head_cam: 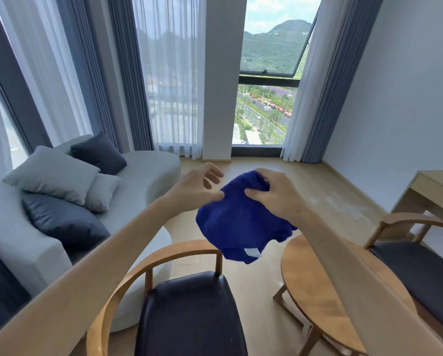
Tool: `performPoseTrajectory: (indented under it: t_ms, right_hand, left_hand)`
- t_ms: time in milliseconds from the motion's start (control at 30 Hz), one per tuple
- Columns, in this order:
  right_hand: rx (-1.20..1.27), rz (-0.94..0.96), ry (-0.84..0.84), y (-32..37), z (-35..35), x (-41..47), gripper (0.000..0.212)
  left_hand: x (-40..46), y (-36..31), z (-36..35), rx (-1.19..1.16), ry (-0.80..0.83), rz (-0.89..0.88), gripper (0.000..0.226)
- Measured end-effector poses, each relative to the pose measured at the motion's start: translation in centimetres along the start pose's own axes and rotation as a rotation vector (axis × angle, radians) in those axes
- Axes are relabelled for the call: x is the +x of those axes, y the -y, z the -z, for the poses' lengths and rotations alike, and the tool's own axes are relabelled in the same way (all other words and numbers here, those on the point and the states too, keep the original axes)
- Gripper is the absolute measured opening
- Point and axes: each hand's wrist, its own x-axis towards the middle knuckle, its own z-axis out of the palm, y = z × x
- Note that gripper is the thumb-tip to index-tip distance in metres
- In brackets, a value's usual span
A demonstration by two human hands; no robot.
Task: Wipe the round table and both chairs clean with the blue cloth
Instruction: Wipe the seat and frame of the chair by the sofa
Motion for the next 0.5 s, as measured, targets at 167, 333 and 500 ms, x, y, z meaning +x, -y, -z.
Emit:
performPoseTrajectory:
  t_ms: [167, 333, 500]
  right_hand:
    - [0.158, 0.0, -0.009, 0.0, 1.7, -0.2, 0.015]
    - [0.253, -0.127, -0.055, -2.1, 2.8, -1.0, 0.015]
    - [0.29, -0.168, -0.082, -3.1, 2.9, -1.9, 0.018]
  left_hand:
    - [-0.9, 3.9, -0.8, -0.081, 0.365, 0.061, 0.042]
    - [-0.4, 3.3, 1.6, -0.237, 0.364, 0.016, 0.021]
    - [0.2, 3.0, 1.5, -0.29, 0.395, -0.005, 0.03]
